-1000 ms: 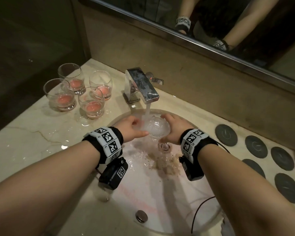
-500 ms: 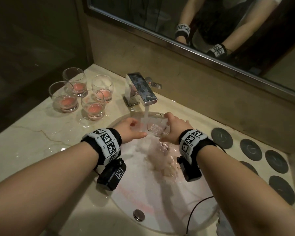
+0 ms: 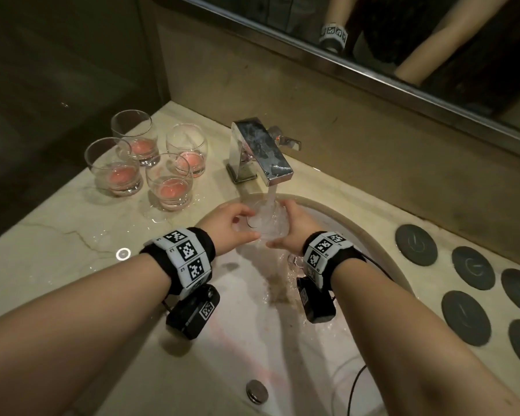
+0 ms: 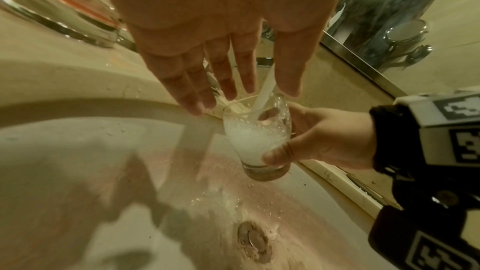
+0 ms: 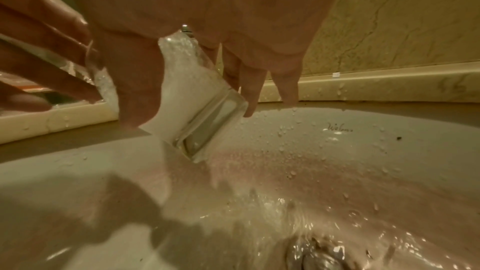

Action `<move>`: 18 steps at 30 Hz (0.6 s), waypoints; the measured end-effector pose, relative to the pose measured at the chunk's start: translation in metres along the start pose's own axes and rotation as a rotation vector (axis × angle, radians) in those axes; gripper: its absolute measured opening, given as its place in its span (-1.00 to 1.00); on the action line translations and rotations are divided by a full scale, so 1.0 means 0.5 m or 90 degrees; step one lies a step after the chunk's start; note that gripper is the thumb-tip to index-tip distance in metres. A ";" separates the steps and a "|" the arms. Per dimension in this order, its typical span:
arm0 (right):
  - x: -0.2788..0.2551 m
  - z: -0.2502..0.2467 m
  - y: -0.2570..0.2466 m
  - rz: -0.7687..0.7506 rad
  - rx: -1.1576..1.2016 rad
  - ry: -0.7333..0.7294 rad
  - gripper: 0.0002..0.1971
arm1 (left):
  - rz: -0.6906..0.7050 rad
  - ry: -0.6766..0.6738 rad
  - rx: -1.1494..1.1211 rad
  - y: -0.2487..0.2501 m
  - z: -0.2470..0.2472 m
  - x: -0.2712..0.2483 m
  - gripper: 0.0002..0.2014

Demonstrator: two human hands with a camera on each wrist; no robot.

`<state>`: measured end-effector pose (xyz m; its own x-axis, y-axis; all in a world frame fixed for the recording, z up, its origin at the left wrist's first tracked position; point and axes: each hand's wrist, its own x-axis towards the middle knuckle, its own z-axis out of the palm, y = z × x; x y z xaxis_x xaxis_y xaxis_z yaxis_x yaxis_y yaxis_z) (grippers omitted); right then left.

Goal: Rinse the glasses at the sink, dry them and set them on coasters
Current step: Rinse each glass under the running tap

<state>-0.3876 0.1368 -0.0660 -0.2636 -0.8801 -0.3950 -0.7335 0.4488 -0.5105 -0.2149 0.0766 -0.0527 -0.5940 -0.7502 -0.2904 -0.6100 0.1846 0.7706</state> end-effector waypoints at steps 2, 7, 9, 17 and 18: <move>0.006 -0.001 0.002 0.000 0.018 -0.011 0.00 | 0.020 -0.005 0.016 0.003 0.007 0.007 -0.64; 0.011 -0.011 0.016 0.000 0.049 -0.026 0.03 | -0.024 -0.036 -0.045 -0.008 0.038 0.033 -0.82; 0.006 -0.014 0.020 -0.002 0.114 -0.026 -0.07 | -0.048 -0.022 -0.074 -0.018 0.048 0.045 -0.88; 0.009 -0.013 0.023 0.032 0.303 -0.011 -0.45 | -0.192 -0.079 -0.344 -0.035 0.058 0.050 -0.85; 0.012 -0.011 0.019 0.033 0.319 -0.018 -0.46 | -0.171 -0.096 -0.309 -0.038 0.056 0.050 -0.86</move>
<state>-0.3998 0.1349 -0.0691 -0.2698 -0.8529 -0.4469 -0.3272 0.5177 -0.7905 -0.2328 0.0723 -0.0903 -0.5410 -0.6255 -0.5622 -0.4598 -0.3398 0.8205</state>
